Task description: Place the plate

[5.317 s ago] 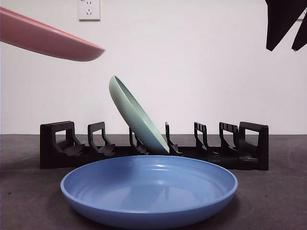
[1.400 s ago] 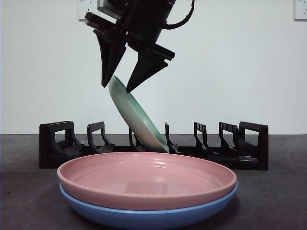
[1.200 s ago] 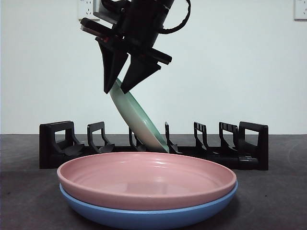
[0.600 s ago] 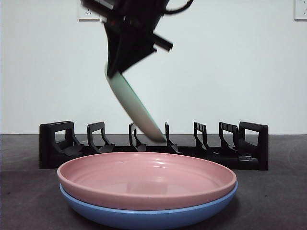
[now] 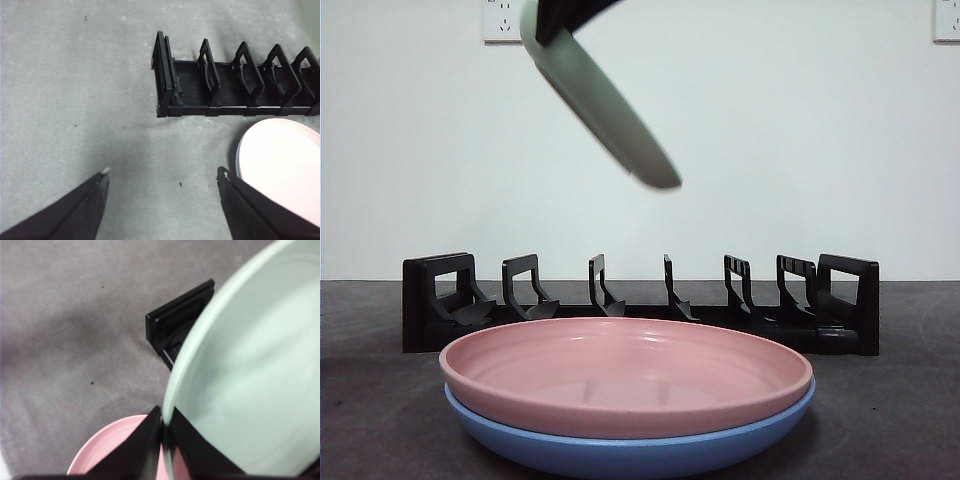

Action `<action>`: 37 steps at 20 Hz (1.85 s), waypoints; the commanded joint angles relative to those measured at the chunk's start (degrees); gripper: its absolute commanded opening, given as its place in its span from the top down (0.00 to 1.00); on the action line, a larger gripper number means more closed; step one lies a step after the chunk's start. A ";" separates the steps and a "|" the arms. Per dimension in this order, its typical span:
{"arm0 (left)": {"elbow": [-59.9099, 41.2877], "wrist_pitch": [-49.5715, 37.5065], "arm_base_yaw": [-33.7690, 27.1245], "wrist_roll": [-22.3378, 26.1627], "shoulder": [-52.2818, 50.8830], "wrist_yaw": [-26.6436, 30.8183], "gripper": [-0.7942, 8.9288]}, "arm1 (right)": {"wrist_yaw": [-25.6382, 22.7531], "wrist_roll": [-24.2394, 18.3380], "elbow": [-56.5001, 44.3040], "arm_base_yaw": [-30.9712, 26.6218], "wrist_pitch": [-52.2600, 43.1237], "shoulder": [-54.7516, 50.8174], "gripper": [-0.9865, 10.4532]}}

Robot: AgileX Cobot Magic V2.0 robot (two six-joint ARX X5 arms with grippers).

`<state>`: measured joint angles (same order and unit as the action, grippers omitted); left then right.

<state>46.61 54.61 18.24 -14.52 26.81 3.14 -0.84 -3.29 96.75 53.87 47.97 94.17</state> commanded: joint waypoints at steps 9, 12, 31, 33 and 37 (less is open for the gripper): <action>1.03 -0.59 0.09 0.57 0.09 0.33 0.57 | -16.35 -8.24 -36.61 16.11 -9.40 -20.81 0.90; 1.03 -0.68 0.09 0.57 0.11 0.31 0.57 | -18.84 -14.08 -40.59 22.05 0.11 -23.19 0.90; 1.03 -0.59 0.11 1.92 0.11 0.31 0.57 | -10.71 -25.97 -38.97 26.51 2.36 -8.92 0.90; 1.03 -0.59 0.11 2.10 0.11 0.31 0.57 | -10.78 -25.92 -38.97 25.86 2.19 -8.44 0.90; 1.03 -0.61 0.11 2.58 0.11 0.31 0.57 | -13.07 -25.88 -37.99 25.73 1.81 -8.44 0.90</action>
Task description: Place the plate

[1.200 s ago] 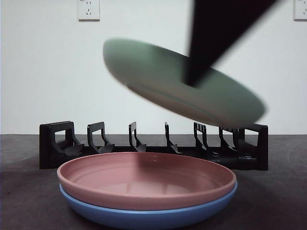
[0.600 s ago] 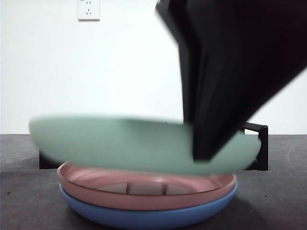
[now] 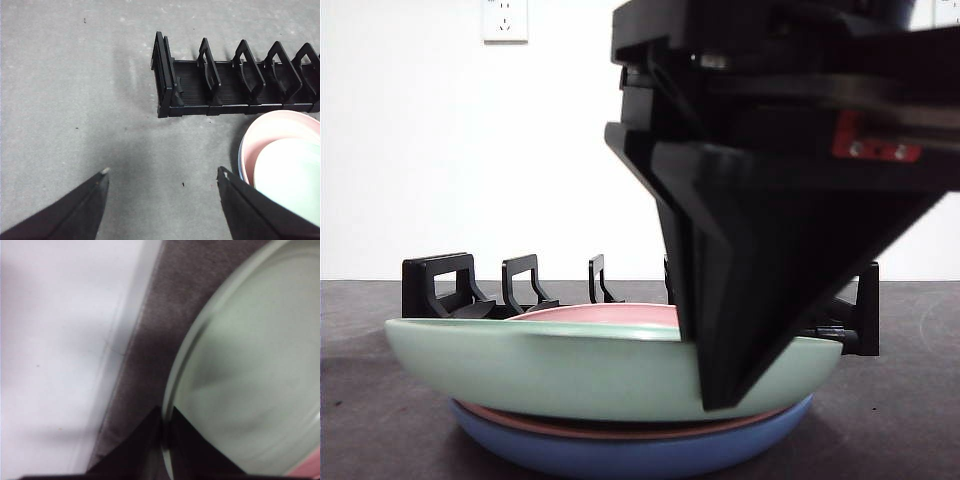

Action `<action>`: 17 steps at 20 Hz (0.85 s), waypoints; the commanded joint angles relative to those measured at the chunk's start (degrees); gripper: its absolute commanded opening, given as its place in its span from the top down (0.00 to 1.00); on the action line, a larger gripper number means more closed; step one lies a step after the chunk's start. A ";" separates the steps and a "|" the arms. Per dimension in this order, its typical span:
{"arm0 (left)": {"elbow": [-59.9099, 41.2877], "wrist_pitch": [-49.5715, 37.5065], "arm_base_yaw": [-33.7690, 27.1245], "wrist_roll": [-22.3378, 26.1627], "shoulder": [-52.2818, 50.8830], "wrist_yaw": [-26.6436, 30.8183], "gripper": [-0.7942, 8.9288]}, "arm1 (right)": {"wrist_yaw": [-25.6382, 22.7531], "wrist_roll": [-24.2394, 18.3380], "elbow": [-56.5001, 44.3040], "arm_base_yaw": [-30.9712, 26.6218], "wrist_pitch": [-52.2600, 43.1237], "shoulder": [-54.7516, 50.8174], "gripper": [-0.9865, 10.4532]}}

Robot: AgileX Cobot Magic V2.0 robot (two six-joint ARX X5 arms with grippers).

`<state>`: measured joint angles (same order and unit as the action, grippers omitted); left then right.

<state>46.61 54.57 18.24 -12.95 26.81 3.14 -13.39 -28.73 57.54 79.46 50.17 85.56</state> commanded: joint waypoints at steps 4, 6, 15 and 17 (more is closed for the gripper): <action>1.03 -0.59 0.11 1.25 0.11 0.31 0.57 | -0.35 -0.48 2.05 -0.74 -2.23 0.17 0.89; 1.03 -0.59 0.11 1.42 0.11 0.31 0.57 | -0.39 -0.46 2.05 -1.62 -2.23 0.17 0.84; 1.03 -0.63 0.11 1.42 0.11 0.31 0.57 | 0.20 6.88 4.83 -3.37 0.22 -0.46 0.72; 1.03 -1.14 0.11 1.38 0.11 0.31 0.57 | 5.77 11.13 7.43 -4.17 -0.96 -3.52 0.72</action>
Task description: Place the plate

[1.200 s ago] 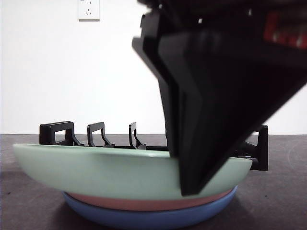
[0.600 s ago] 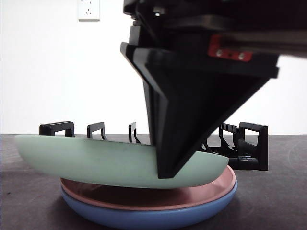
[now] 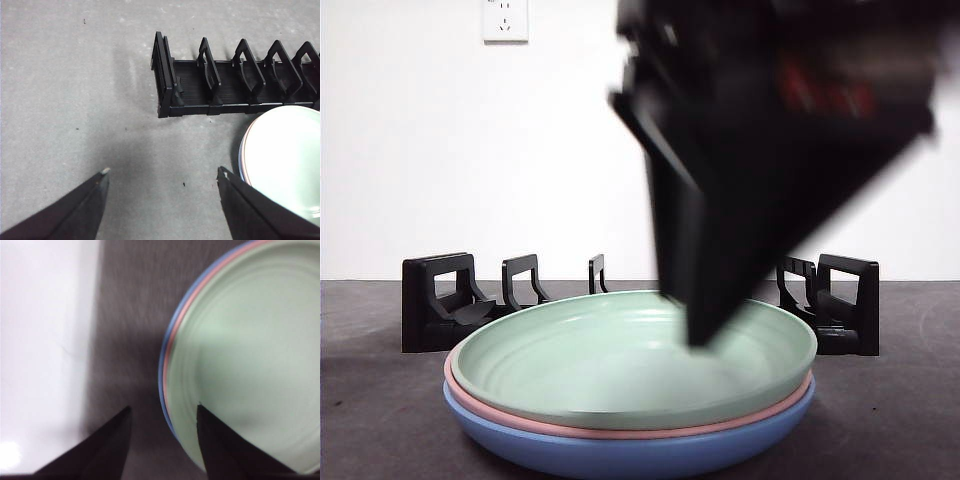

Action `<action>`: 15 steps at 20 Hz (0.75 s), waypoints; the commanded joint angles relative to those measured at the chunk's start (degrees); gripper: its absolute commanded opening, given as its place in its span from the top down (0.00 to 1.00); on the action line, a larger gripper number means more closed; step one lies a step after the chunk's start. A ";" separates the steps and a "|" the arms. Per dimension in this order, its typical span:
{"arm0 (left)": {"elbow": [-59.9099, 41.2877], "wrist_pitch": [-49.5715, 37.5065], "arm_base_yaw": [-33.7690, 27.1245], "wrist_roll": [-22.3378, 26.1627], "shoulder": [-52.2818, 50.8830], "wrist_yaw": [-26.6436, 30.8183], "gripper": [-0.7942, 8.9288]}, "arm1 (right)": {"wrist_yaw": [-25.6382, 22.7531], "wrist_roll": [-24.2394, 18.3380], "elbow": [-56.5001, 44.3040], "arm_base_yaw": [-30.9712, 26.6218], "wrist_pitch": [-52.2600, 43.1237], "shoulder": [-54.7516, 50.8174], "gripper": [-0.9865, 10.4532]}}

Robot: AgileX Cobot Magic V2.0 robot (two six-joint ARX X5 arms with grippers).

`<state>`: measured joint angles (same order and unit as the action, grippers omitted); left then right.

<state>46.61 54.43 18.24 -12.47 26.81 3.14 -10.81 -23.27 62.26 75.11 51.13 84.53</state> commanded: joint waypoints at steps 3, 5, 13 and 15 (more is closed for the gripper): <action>1.03 -3.91 0.11 0.85 0.13 0.26 0.57 | 6.58 9.40 2.89 -6.21 -9.01 -11.06 0.72; 1.03 -5.40 0.11 0.17 0.22 -0.15 0.57 | 6.58 9.84 2.71 -14.69 -9.07 -15.39 0.72; 1.03 -15.80 0.15 -1.95 8.02 -1.64 0.57 | 23.69 12.50 2.54 -58.14 -15.39 -19.71 0.72; 1.03 -20.61 0.15 -1.86 11.56 -1.64 0.57 | 25.59 12.83 2.54 -63.56 -18.03 -19.71 0.72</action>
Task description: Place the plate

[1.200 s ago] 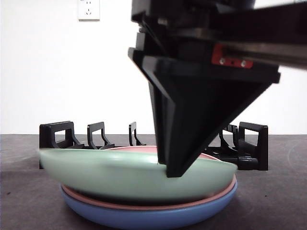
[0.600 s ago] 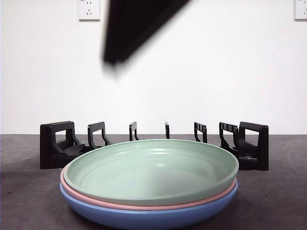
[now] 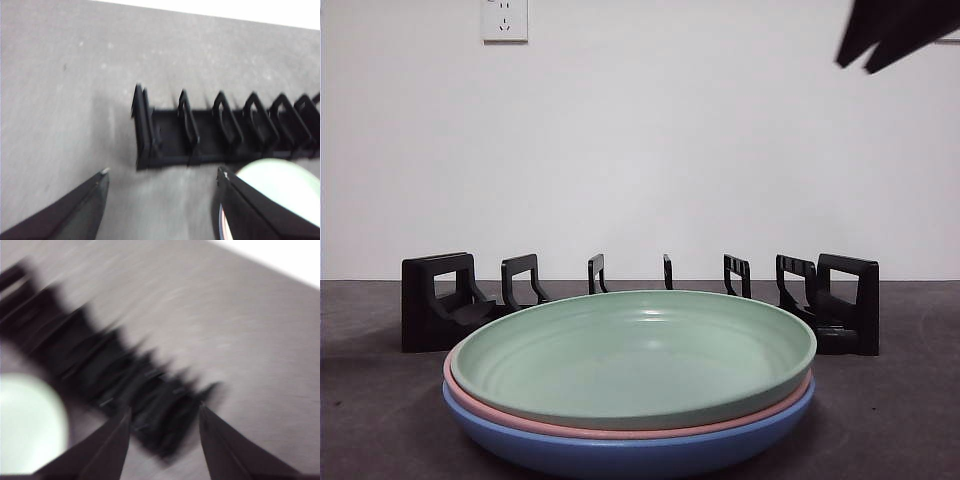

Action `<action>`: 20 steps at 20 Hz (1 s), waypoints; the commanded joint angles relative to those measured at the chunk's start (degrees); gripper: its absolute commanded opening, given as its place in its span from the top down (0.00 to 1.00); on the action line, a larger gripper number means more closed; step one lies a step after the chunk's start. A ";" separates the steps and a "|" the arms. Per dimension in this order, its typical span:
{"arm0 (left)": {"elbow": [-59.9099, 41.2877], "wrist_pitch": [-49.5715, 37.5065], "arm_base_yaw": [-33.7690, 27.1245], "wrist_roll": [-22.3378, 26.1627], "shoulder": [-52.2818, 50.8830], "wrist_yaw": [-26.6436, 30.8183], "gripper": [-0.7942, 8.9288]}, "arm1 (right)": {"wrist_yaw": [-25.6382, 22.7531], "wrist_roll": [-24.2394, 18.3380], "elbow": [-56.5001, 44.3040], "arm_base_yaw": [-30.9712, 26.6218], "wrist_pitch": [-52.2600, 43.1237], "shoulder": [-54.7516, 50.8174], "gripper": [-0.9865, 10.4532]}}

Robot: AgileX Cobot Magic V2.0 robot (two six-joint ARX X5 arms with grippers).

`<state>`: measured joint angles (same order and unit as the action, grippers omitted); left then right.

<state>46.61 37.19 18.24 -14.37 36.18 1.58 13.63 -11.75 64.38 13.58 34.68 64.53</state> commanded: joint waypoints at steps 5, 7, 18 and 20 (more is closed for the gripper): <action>1.03 -13.99 0.15 0.13 10.03 -0.07 0.73 | 1.77 1.36 0.44 -6.67 -0.81 0.20 0.91; 1.03 -16.37 0.13 0.44 11.08 -0.07 0.91 | 1.77 1.33 0.44 -6.56 -0.81 0.28 0.90; -0.92 -17.64 -0.31 6.93 7.61 1.62 0.91 | 2.89 2.05 0.46 -6.56 -0.98 -0.57 0.90; -7.65 -22.77 -1.51 9.75 2.36 1.68 0.91 | 2.89 2.05 0.46 -6.56 -2.03 -0.57 0.90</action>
<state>41.50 15.70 16.91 -9.04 40.21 2.85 16.38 -10.22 64.31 6.81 33.54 63.72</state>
